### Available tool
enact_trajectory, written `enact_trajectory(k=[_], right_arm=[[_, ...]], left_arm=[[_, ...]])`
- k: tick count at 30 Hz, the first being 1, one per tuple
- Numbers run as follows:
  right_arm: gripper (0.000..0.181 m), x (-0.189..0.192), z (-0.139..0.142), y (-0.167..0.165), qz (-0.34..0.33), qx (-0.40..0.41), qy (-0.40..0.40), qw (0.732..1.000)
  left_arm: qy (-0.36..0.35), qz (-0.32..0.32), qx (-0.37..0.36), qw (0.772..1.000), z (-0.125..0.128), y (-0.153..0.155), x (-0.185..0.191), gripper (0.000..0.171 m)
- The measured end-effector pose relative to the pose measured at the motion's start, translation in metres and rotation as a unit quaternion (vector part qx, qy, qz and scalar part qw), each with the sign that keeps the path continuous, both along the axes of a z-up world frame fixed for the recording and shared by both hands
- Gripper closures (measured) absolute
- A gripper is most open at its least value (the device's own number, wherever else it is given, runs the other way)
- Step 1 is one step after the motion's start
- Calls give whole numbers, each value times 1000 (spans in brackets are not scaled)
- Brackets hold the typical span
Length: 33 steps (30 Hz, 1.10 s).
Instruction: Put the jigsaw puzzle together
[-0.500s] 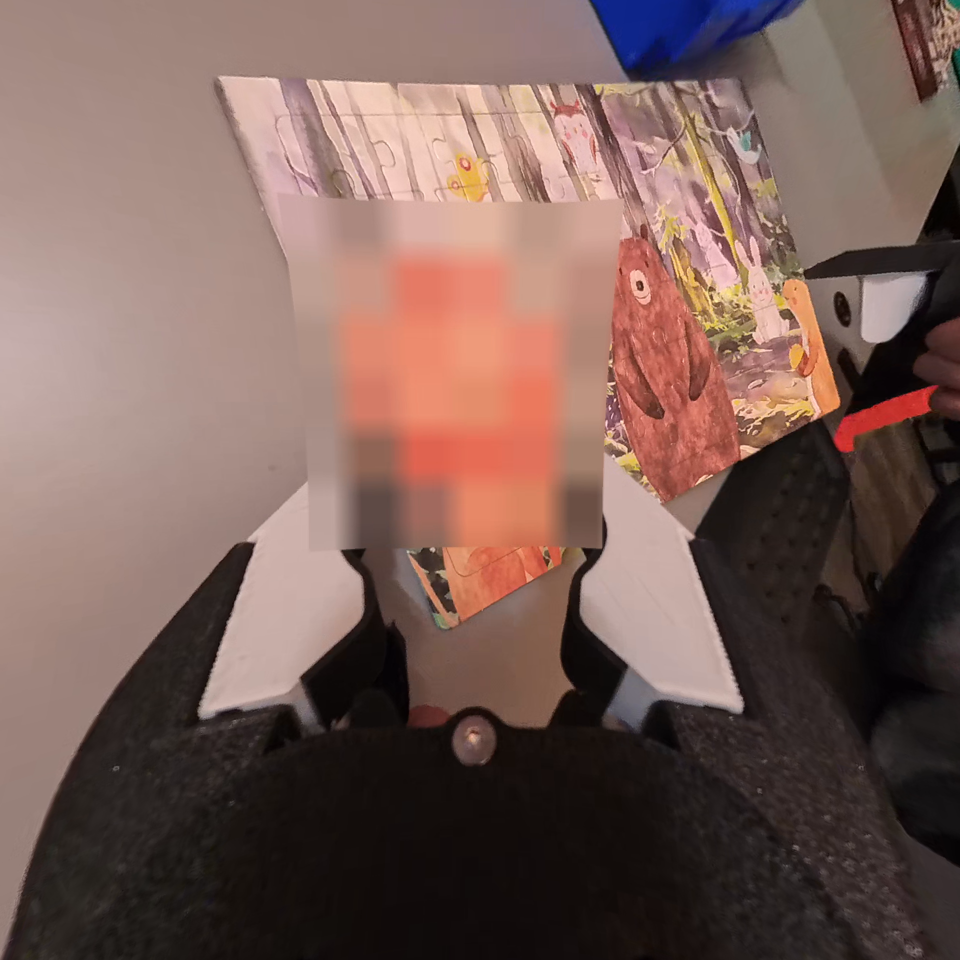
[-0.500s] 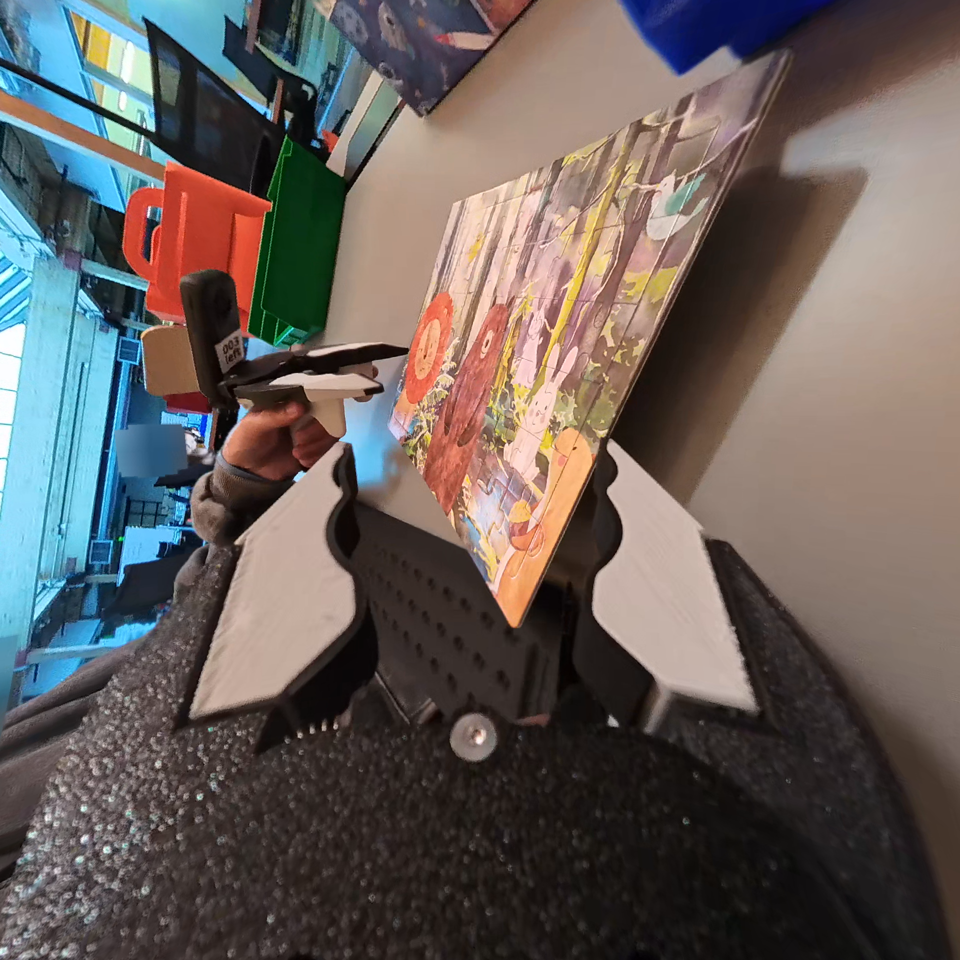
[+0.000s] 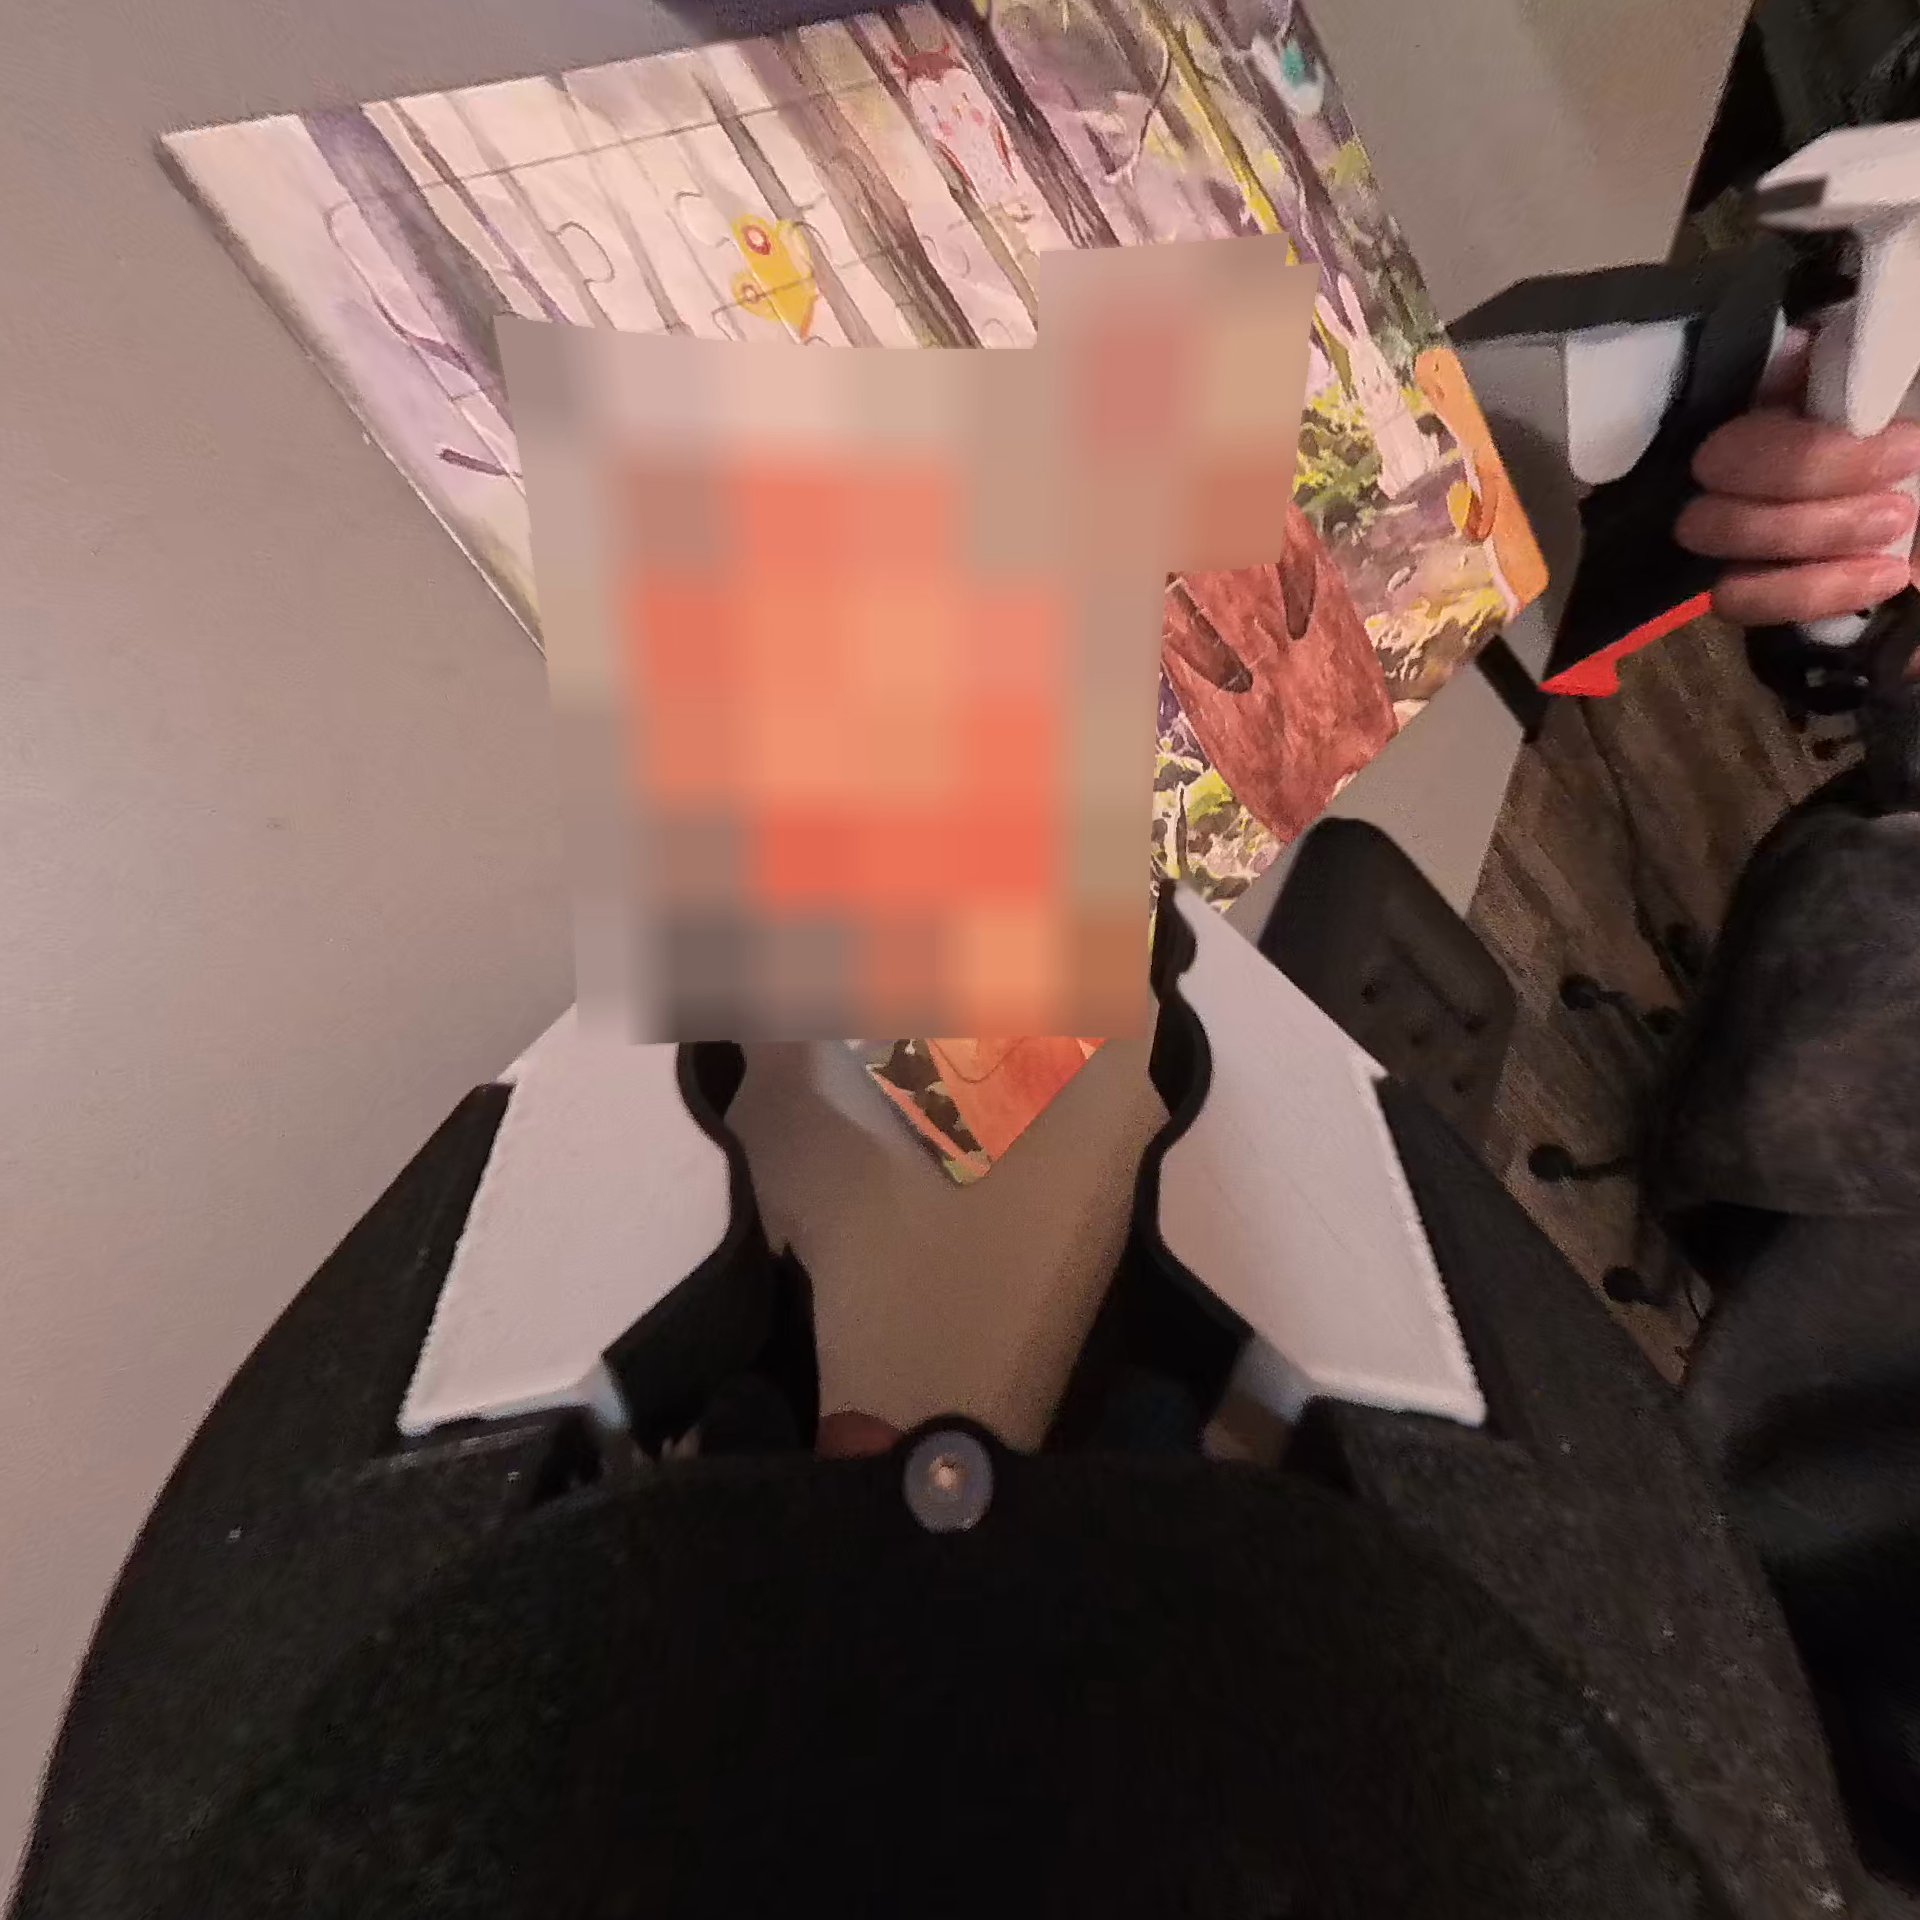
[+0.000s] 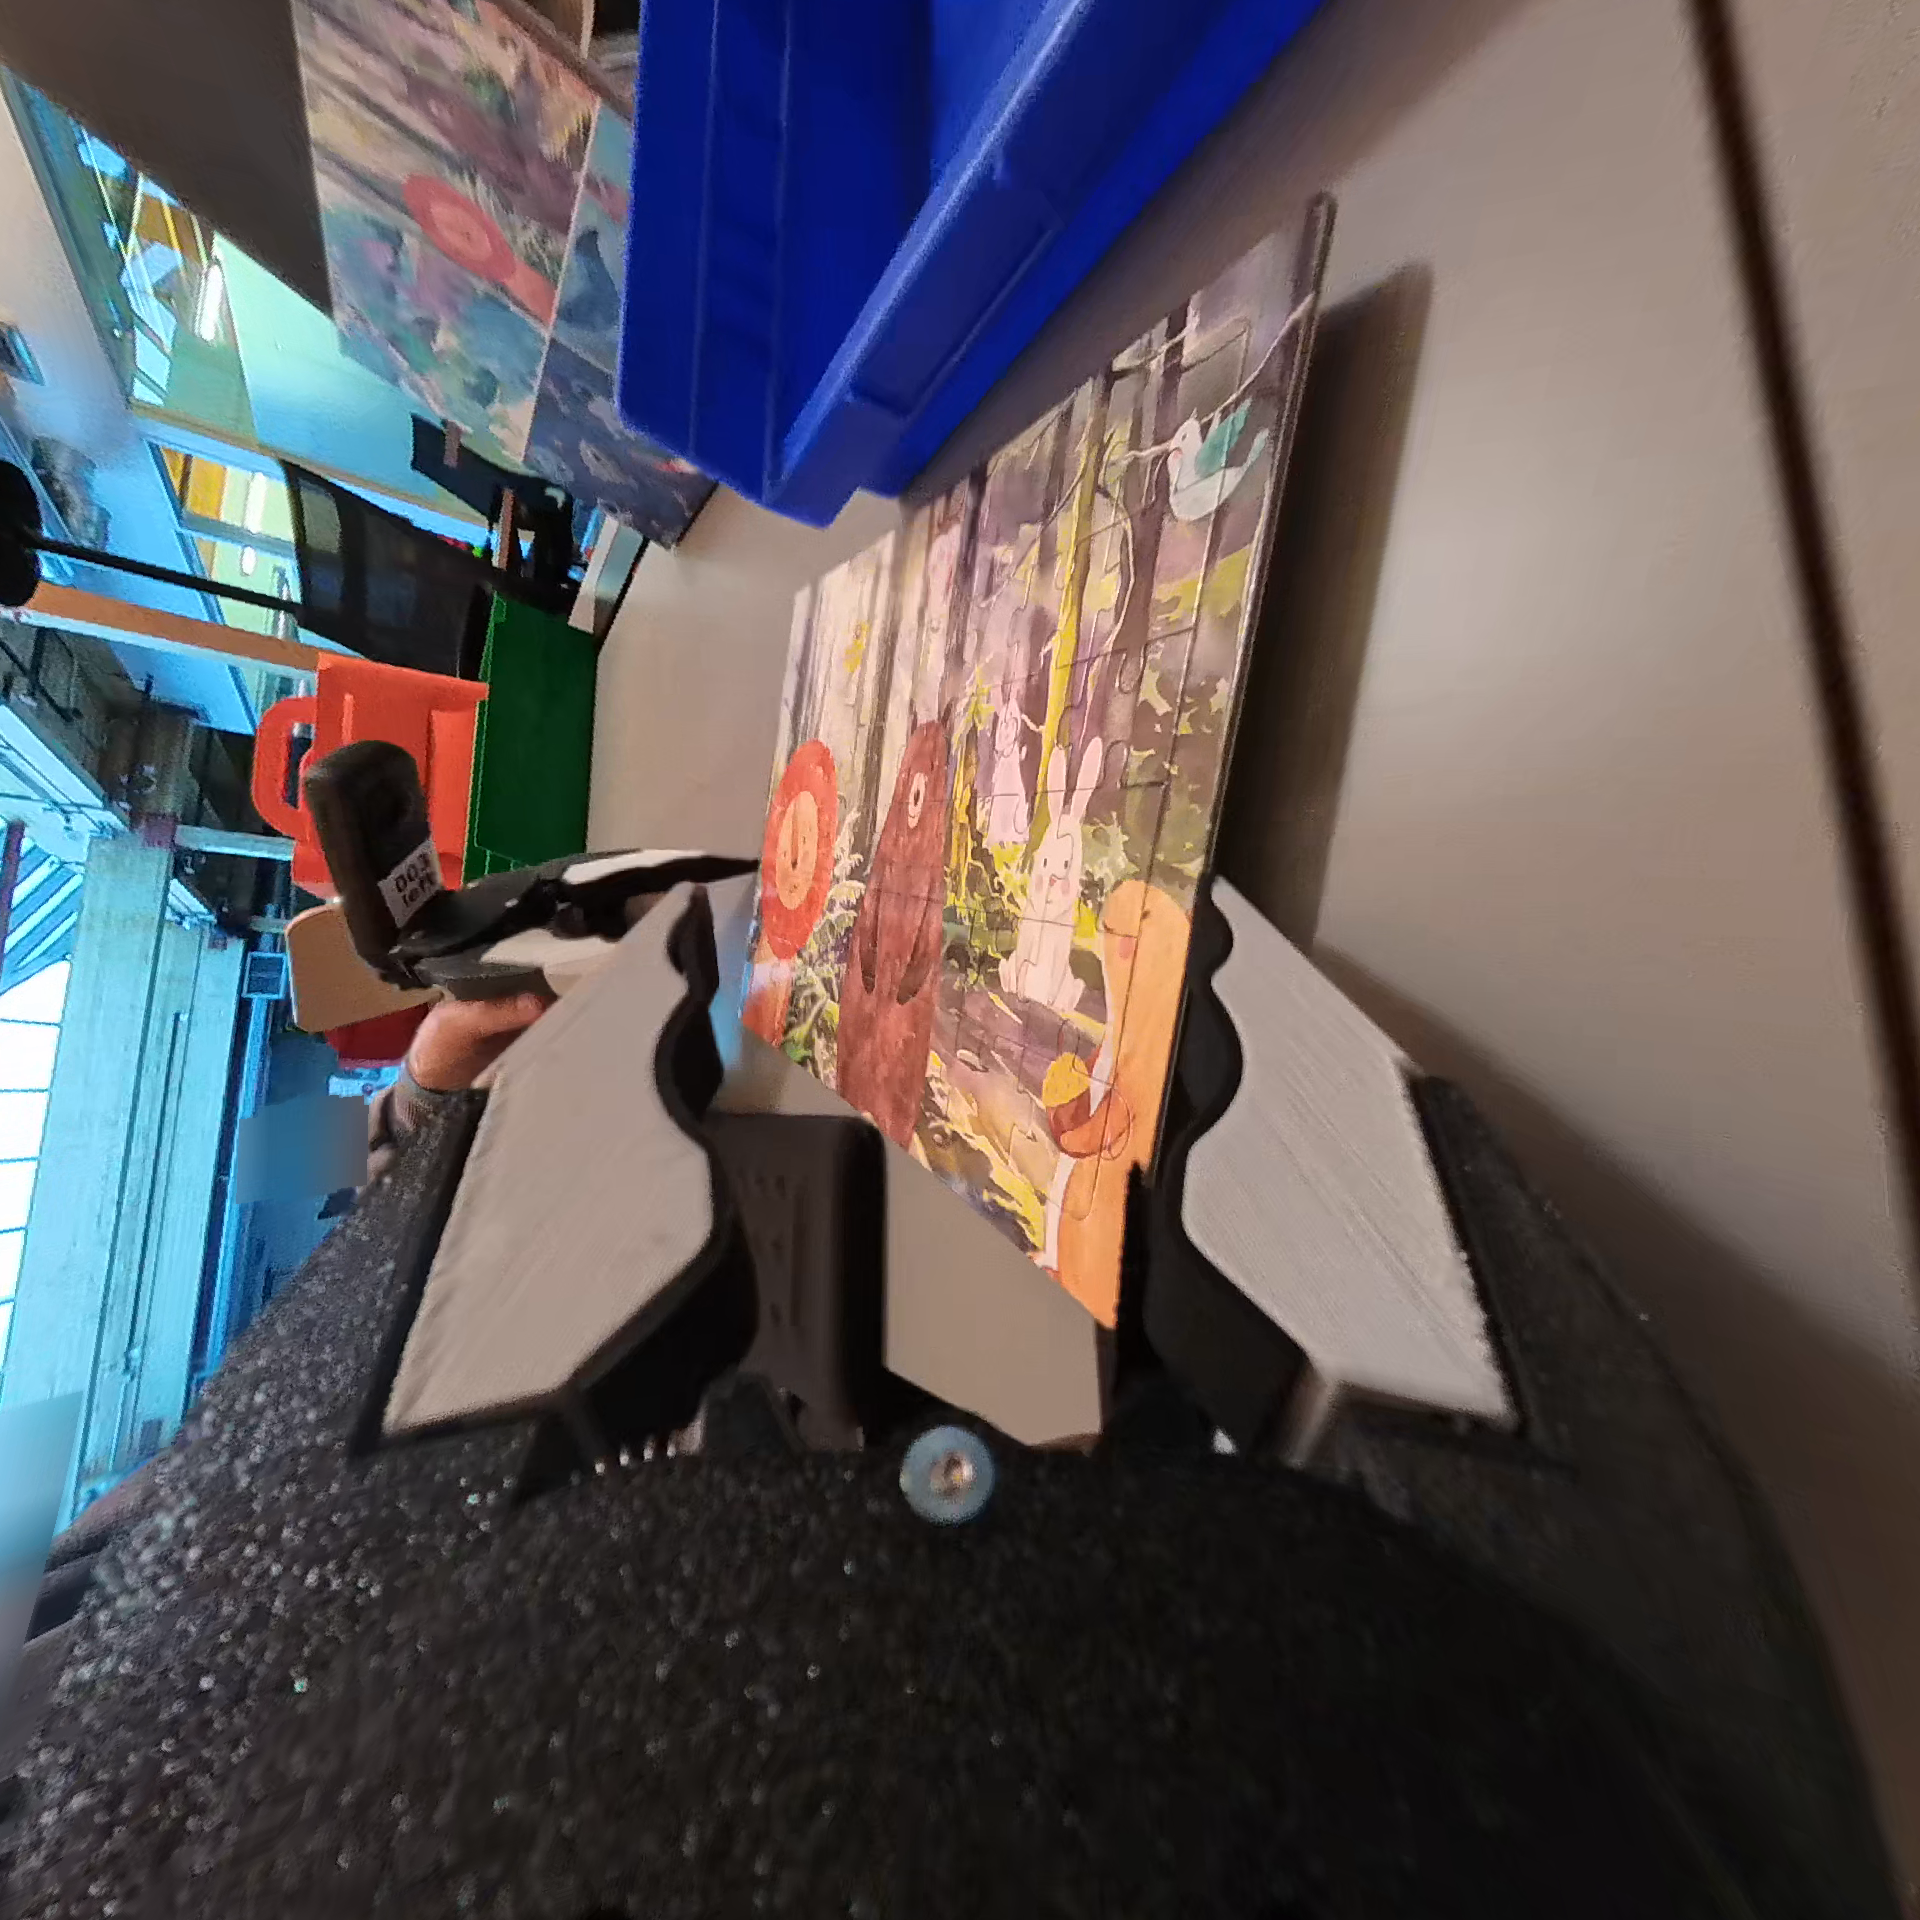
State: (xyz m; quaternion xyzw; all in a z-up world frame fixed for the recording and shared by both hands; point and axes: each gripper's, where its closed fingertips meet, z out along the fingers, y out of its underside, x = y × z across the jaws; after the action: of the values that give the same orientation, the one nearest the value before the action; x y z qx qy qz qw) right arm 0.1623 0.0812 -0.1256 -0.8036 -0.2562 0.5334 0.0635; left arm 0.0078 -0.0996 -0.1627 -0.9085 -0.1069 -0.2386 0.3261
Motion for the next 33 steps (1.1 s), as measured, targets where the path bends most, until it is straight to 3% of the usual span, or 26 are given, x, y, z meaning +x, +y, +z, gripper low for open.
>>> enact_trajectory(k=[9, 16, 17, 19, 21, 24, 27, 30, 33], right_arm=[[89, 28, 4, 82, -44, 6, -27, 999], [93, 24, -19, 138, -74, 27, -83, 993], [103, 24, -14, 143, -79, 28, -70, 994], [106, 27, 1, 150, -105, 41, -47, 993], [107, 33, 14, 144, -108, 119, -63, 985], [102, 25, 37, 98, -76, 229, -69, 968], [101, -11, 54, 4, 1, 273, -17, 962], [96, -64, 47, -107, 110, 283, 21, 952], [92, -125, 35, -219, 240, 316, 54, 916]], left_arm=[[-31, -55, 11, 998, 2, 46, 64, 98], [-61, -87, 11, 994, 3, 72, 98, 106], [-73, -89, 13, 993, 3, 74, 101, 107], [-92, -91, 14, 991, 6, 72, 102, 111], [-108, -92, 25, 990, 17, 59, 95, 111], [-48, -77, 78, 993, 42, 13, 62, 111], [45, -18, 141, 989, 74, -67, 7, 109], [123, 106, 158, 974, 92, -184, -76, 100], [200, 262, 105, 938, 84, -341, -182, 98]])
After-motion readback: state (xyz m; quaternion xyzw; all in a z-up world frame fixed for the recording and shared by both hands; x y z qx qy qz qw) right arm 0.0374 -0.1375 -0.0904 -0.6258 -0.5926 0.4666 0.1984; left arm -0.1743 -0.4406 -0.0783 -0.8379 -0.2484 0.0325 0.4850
